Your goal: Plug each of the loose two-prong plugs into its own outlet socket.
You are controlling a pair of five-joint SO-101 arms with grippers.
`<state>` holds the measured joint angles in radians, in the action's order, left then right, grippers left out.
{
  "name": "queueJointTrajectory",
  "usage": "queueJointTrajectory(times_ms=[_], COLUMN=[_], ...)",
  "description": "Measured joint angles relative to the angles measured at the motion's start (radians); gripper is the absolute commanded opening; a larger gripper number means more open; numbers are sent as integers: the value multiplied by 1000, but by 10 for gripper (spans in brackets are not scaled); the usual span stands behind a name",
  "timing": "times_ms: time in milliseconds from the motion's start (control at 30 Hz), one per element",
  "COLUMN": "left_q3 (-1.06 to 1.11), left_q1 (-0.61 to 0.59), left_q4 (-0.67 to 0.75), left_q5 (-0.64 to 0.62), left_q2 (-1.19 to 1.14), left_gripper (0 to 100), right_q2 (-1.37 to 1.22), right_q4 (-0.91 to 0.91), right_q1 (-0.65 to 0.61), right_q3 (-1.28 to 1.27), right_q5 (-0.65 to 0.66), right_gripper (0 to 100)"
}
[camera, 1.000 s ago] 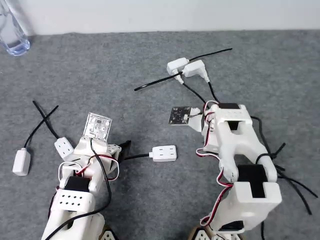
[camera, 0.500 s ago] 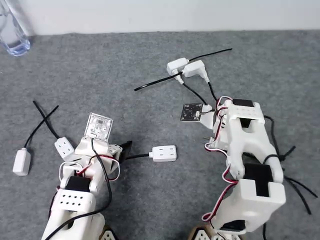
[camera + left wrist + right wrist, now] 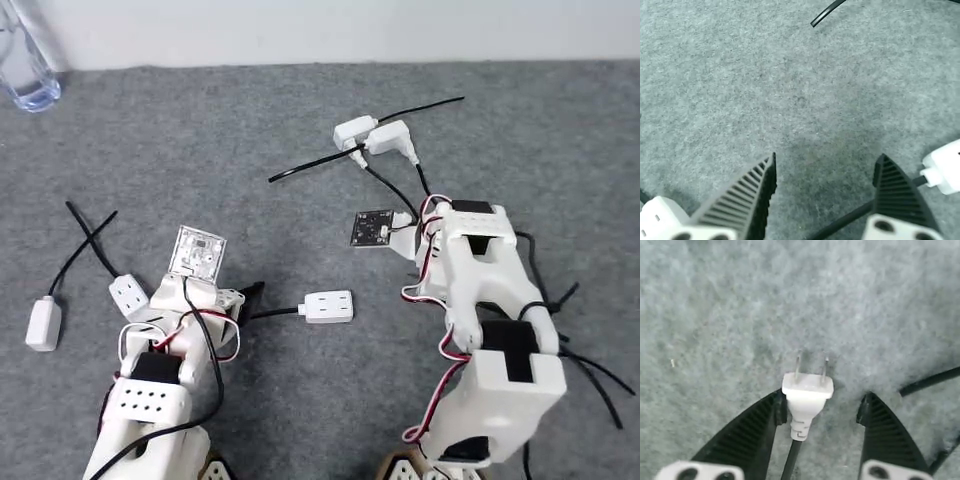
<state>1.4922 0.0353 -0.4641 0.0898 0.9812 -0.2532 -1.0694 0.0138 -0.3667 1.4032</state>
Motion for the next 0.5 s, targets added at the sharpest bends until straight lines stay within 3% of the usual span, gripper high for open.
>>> queueJointTrajectory(times_ms=[500], left_q3=[0], left_q1=[3], left_q4=[0], left_q5=[0], left_q2=[0], left_gripper=[298], right_q2=[-9], right_q4=[15], right_q1=[-18], right_q3=[0], right_q5=[0], right_gripper=[237])
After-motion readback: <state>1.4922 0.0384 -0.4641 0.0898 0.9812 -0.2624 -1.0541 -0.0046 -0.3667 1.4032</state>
